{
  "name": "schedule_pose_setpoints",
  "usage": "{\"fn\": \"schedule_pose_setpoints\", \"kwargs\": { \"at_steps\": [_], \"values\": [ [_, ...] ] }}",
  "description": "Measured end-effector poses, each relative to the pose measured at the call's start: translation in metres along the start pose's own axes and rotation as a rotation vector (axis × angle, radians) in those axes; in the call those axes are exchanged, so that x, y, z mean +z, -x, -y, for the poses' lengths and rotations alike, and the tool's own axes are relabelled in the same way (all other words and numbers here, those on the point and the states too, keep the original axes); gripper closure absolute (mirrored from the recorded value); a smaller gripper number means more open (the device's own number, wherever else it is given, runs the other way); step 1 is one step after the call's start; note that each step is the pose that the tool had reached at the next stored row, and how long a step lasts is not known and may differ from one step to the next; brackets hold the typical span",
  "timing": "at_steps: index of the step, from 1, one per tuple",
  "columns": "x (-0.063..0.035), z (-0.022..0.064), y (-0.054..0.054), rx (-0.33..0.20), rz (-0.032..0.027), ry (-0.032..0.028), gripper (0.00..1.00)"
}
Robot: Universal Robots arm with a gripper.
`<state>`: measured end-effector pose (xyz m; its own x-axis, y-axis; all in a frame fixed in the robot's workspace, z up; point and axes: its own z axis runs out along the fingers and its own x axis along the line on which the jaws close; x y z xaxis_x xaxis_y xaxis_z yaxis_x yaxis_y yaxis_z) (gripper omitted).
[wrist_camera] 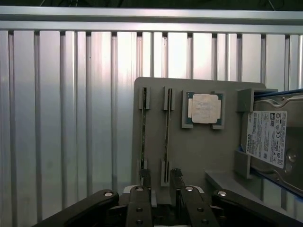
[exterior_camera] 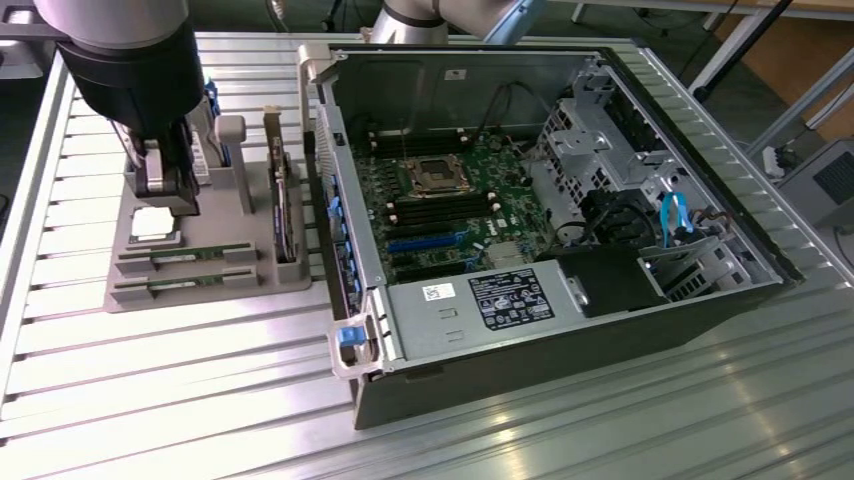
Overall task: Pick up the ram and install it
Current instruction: 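Pick up the ram and move it above insertion slot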
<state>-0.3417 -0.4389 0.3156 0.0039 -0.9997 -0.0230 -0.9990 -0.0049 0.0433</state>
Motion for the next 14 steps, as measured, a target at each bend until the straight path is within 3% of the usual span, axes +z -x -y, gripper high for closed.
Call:
{"fn": "schedule_pose_setpoints", "kwargs": {
  "at_steps": [14],
  "values": [
    [0.0053, -0.0015, -0.0006, 0.000, 0.0000, 0.0000, 0.70]
  ]
}}
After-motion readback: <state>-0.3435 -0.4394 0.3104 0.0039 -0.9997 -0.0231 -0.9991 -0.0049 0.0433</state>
